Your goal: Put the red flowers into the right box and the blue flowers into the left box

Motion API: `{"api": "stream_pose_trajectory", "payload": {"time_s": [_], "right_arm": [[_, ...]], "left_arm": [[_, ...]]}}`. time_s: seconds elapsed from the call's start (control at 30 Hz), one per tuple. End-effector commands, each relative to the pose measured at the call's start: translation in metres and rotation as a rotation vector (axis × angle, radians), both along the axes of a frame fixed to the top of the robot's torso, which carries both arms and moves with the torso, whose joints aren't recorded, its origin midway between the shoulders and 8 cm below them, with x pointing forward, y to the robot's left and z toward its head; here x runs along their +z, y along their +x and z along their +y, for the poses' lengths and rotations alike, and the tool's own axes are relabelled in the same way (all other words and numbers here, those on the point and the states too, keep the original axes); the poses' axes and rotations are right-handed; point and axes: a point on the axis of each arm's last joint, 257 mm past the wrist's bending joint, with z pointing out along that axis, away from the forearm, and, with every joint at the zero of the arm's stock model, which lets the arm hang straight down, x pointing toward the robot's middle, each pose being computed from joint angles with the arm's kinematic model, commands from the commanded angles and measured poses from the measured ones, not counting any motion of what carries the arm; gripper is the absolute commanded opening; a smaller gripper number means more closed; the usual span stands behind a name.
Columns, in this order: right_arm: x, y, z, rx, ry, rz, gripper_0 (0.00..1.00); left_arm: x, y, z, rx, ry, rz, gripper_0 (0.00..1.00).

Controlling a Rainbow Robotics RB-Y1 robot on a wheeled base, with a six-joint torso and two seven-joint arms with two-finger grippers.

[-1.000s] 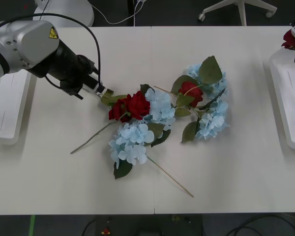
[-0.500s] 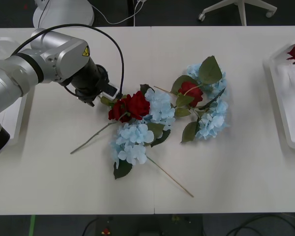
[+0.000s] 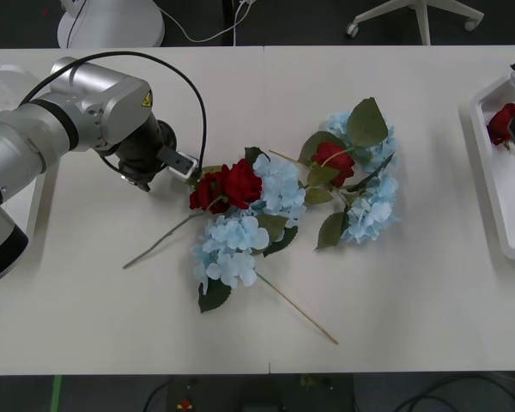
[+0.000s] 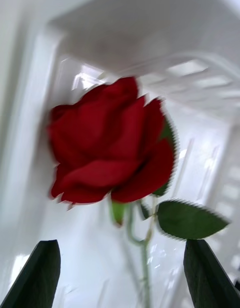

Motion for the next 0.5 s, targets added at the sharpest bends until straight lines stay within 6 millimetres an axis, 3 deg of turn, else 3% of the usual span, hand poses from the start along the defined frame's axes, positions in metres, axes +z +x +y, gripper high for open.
{"api": "stream_pose_trajectory", "payload": {"time_s": [0.03, 0.17, 0.2, 0.23, 0.3, 0.33, 0.5], "right_arm": [[0.071, 0.011, 0.028, -0.002, 0.142, -0.053, 0.71], [0.080, -0.005, 0.078, -0.046, 0.316, 0.007, 0.71], [0.080, -0.009, 0.088, -0.066, 0.359, 0.016, 0.71], [0.080, -0.014, 0.101, -0.096, 0.412, 0.031, 0.71], [0.078, -0.019, 0.123, -0.143, 0.498, 0.051, 0.71], [0.076, -0.023, 0.135, -0.175, 0.548, 0.063, 0.70], [0.070, -0.033, 0.209, -0.385, 0.833, 0.122, 0.71]], "left_arm": [[0.018, 0.014, -0.021, -0.015, 0.027, -0.039, 1.00], [0.012, 0.011, -0.022, -0.026, 0.049, -0.035, 1.00], [0.010, 0.010, -0.021, -0.024, 0.051, -0.032, 0.89], [0.008, 0.009, -0.023, -0.022, 0.046, -0.029, 0.50], [0.007, 0.009, -0.023, -0.019, 0.042, -0.030, 0.07], [0.006, 0.009, -0.024, -0.017, 0.039, -0.031, 0.00], [0.008, 0.010, -0.025, -0.019, 0.034, -0.036, 0.00]]}}
